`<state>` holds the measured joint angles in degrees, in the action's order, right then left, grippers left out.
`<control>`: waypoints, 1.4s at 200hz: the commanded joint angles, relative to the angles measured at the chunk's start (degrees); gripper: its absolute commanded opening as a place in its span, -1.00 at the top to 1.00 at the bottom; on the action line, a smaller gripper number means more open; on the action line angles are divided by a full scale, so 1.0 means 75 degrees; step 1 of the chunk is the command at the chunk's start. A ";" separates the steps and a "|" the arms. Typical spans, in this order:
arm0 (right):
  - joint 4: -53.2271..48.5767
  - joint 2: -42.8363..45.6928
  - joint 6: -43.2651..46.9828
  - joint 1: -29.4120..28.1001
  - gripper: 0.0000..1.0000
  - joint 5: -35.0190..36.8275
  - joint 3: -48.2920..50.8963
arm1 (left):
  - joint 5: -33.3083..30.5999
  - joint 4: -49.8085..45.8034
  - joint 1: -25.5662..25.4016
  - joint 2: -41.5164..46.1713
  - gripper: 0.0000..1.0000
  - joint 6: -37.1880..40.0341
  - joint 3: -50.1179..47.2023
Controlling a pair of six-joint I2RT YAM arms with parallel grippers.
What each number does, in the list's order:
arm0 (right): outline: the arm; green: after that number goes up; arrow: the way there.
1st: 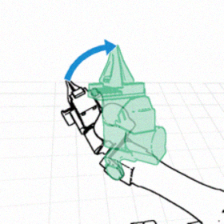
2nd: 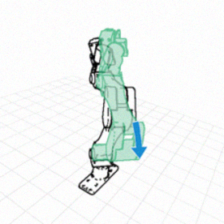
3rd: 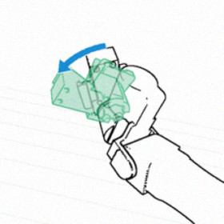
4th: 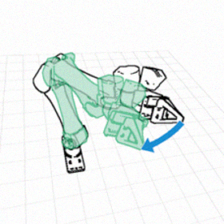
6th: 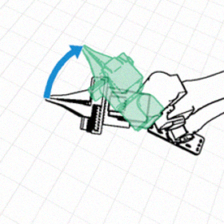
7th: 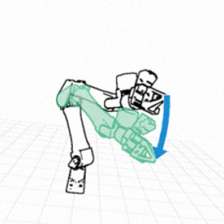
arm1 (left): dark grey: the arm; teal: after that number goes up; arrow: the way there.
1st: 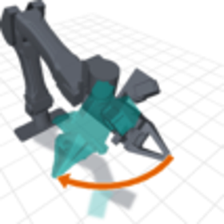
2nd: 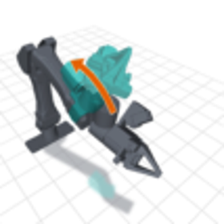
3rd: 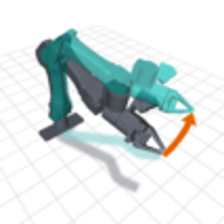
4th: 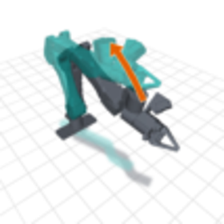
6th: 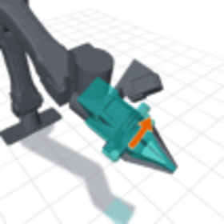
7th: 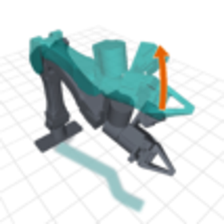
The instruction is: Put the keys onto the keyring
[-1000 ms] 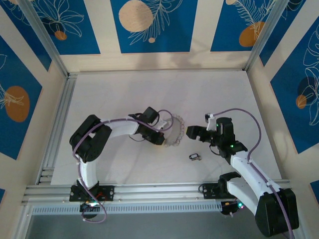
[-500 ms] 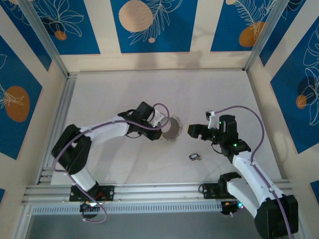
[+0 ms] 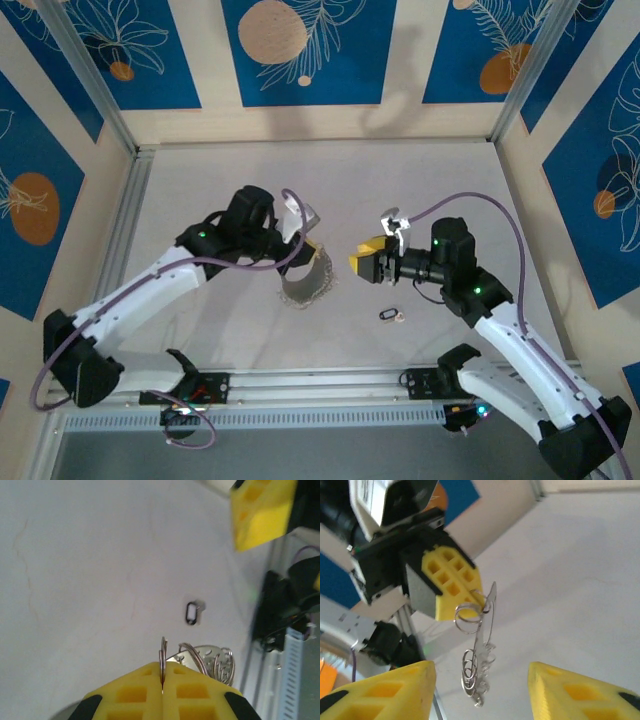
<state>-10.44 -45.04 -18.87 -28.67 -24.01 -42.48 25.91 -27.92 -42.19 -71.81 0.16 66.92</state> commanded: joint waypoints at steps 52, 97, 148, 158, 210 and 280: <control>0.0567 -0.1153 -0.0030 -0.0374 0.44 -0.0804 -0.1889 | 0.0809 0.0669 -0.0094 0.1188 1.00 0.0244 0.0196; 0.0197 -0.1834 0.0590 -0.0520 0.55 -0.1446 -0.2600 | 0.1002 0.0830 -0.0099 0.1314 1.00 0.0415 0.0256; -0.0499 -0.1810 0.1488 -0.1076 0.59 -0.1430 -0.2609 | 0.1240 0.1116 -0.0088 0.1141 1.00 0.0434 0.0478; -0.0519 -0.1700 0.1465 -0.1074 0.58 -0.1325 -0.2504 | 0.1271 0.1101 -0.0081 0.1103 1.00 0.0457 0.0519; -0.0200 -0.1372 0.1170 -0.0949 0.46 -0.1256 -0.2090 | 0.1666 0.1015 -0.0085 0.1055 1.00 0.0423 0.0638; 0.0361 -0.1366 0.0467 -0.0491 0.43 -0.1638 -0.1883 | 0.1905 0.0765 -0.0094 0.1021 1.00 0.0470 0.0740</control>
<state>-9.32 -55.94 -13.63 -32.62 -34.89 -57.23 37.91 -22.06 -42.52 -63.94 2.13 70.00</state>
